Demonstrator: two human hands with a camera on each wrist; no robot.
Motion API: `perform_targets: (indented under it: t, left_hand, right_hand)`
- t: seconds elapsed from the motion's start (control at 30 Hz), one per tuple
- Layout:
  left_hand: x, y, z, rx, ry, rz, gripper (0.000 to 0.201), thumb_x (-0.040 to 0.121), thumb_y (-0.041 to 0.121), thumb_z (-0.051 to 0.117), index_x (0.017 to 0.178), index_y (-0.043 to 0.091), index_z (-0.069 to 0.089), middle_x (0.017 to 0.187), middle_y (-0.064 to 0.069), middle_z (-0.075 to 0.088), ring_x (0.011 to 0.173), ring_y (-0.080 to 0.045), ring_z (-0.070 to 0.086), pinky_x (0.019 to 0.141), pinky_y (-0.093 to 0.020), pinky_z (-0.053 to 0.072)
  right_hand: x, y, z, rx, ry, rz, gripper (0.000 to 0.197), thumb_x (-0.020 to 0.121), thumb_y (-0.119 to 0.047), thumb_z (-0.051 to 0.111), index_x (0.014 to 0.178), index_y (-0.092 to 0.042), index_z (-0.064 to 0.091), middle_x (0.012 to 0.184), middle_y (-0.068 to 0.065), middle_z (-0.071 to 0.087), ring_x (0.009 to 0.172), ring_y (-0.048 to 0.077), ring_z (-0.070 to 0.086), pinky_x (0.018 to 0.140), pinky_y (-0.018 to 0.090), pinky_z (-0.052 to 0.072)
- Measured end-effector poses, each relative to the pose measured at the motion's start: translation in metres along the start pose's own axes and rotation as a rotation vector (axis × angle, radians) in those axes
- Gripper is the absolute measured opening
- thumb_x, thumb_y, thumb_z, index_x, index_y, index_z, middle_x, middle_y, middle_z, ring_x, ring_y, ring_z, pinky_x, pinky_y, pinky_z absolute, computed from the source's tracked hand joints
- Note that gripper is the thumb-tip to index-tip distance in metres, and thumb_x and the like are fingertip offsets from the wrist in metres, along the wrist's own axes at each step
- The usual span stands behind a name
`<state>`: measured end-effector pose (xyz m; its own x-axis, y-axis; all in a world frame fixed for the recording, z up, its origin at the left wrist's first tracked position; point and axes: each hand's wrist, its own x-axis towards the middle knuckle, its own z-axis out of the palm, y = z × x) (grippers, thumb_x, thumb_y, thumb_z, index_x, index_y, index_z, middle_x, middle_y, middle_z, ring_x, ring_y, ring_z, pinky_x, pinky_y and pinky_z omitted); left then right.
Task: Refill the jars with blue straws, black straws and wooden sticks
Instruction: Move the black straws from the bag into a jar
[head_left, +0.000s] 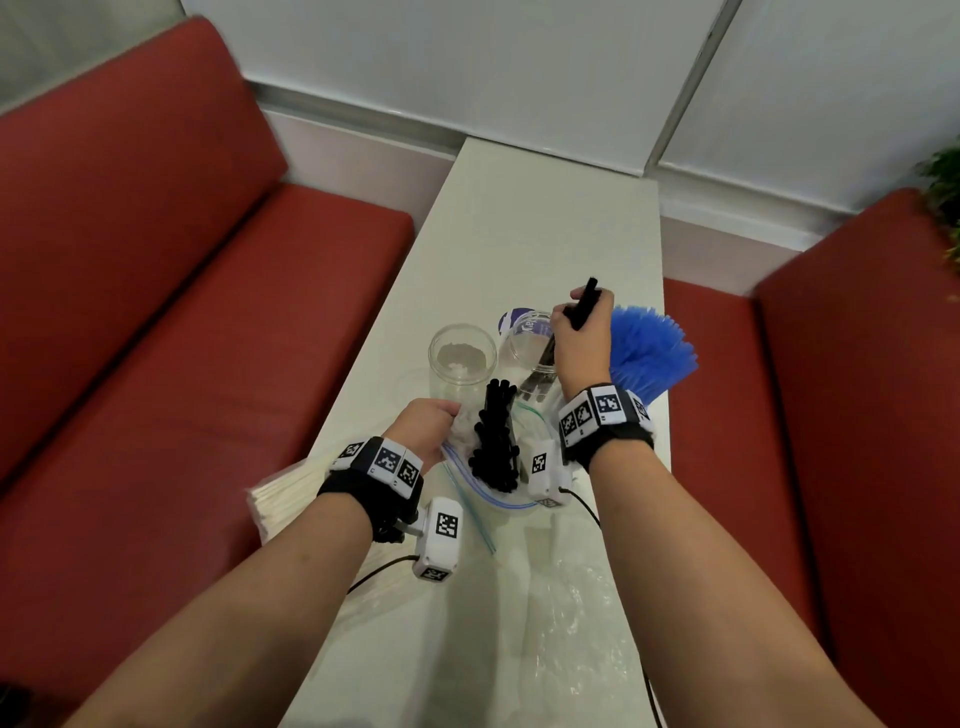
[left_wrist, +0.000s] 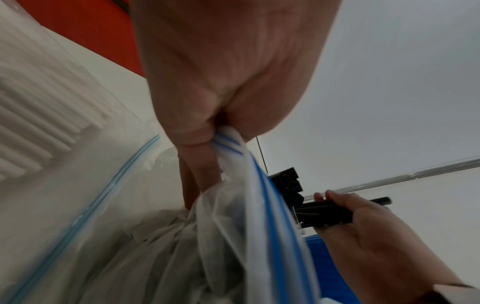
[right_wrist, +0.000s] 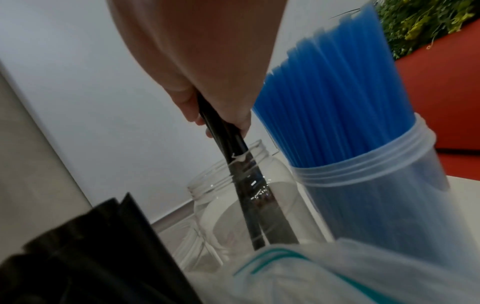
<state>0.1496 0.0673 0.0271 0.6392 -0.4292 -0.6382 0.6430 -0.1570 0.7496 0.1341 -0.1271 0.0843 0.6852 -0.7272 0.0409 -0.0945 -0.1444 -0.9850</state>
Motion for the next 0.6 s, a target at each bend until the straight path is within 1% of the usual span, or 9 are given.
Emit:
perform_targets:
  t: [0.13,0.2,0.27,0.3,0.33,0.4,0.5,0.53,0.6]
  left_hand:
    - [0.001,-0.002,0.001,-0.004,-0.005,-0.008,0.043,0.091,-0.022,0.037,0.119,-0.01,0.067,0.096,-0.024,0.068,0.077,-0.029,0.066,0.071,-0.034,0.058]
    - [0.001,-0.002,0.001,-0.004,-0.005,-0.011,0.043,0.092,-0.023,0.037,0.121,-0.011,0.066,0.094,-0.023,0.068,0.076,-0.029,0.065,0.068,-0.032,0.058]
    - [0.001,-0.002,0.001,-0.007,-0.002,-0.012,0.043,0.092,-0.023,0.037,0.121,-0.011,0.065,0.091,-0.021,0.068,0.075,-0.028,0.066,0.061,-0.029,0.059]
    - [0.0,-0.001,0.0,-0.01,0.003,-0.014,0.042,0.092,-0.023,0.037,0.121,-0.011,0.065,0.09,-0.021,0.068,0.075,-0.028,0.066,0.058,-0.028,0.06]
    - [-0.001,-0.001,0.0,-0.013,0.009,-0.015,0.041,0.093,-0.023,0.038,0.121,-0.012,0.065,0.09,-0.021,0.068,0.074,-0.027,0.066,0.057,-0.027,0.06]
    - [-0.001,-0.001,-0.001,-0.018,0.025,-0.012,0.04,0.093,-0.022,0.038,0.121,-0.012,0.065,0.09,-0.022,0.068,0.074,-0.028,0.066,0.056,-0.026,0.06]
    - [0.0,-0.002,-0.001,-0.043,0.042,-0.011,0.038,0.094,-0.022,0.039,0.118,-0.012,0.066,0.089,-0.022,0.069,0.075,-0.029,0.067,0.055,-0.028,0.061]
    - [0.001,-0.003,-0.001,-0.052,0.049,-0.012,0.036,0.094,-0.021,0.04,0.116,-0.011,0.067,0.089,-0.021,0.069,0.075,-0.029,0.067,0.056,-0.028,0.061]
    - [0.002,-0.003,-0.001,-0.055,0.064,-0.021,0.032,0.095,-0.018,0.043,0.108,-0.009,0.07,0.088,-0.019,0.07,0.074,-0.027,0.067,0.057,-0.029,0.06]
  right_hand:
    - [-0.012,0.006,-0.006,0.056,-0.003,0.012,0.042,0.086,0.008,0.055,0.113,-0.024,0.051,0.096,0.005,0.061,0.084,0.015,0.059,0.076,0.026,0.053]
    - [-0.017,0.008,-0.009,0.071,-0.023,-0.001,0.041,0.086,0.009,0.059,0.114,-0.022,0.057,0.101,0.005,0.064,0.091,0.015,0.062,0.087,0.03,0.054]
    - [-0.02,0.009,-0.012,0.054,-0.038,-0.034,0.037,0.087,0.009,0.059,0.114,-0.016,0.062,0.107,0.002,0.067,0.103,0.015,0.064,0.098,0.031,0.053]
    - [-0.023,0.009,-0.014,0.045,-0.043,-0.055,0.035,0.087,0.008,0.058,0.113,-0.014,0.064,0.11,0.001,0.068,0.108,0.015,0.065,0.101,0.032,0.052]
    - [-0.028,0.01,-0.016,0.038,-0.047,-0.076,0.033,0.088,0.006,0.057,0.113,-0.014,0.066,0.112,-0.001,0.069,0.11,0.015,0.065,0.102,0.031,0.052]
    - [-0.04,0.013,-0.02,0.028,-0.047,-0.113,0.032,0.088,0.001,0.056,0.11,-0.019,0.067,0.11,-0.005,0.071,0.108,0.01,0.066,0.097,0.025,0.052]
    - [-0.06,0.021,-0.023,-0.037,-0.084,-0.125,0.039,0.083,0.003,0.049,0.098,-0.028,0.066,0.103,-0.01,0.07,0.096,0.001,0.064,0.085,0.015,0.05]
    - [-0.066,0.025,-0.023,-0.06,-0.124,-0.113,0.04,0.082,0.006,0.047,0.095,-0.027,0.064,0.099,-0.009,0.069,0.091,0.002,0.063,0.082,0.014,0.049]
    - [-0.075,0.033,-0.025,-0.045,-0.243,-0.052,0.041,0.08,0.016,0.043,0.095,-0.018,0.059,0.095,0.001,0.065,0.088,0.009,0.061,0.084,0.02,0.049]
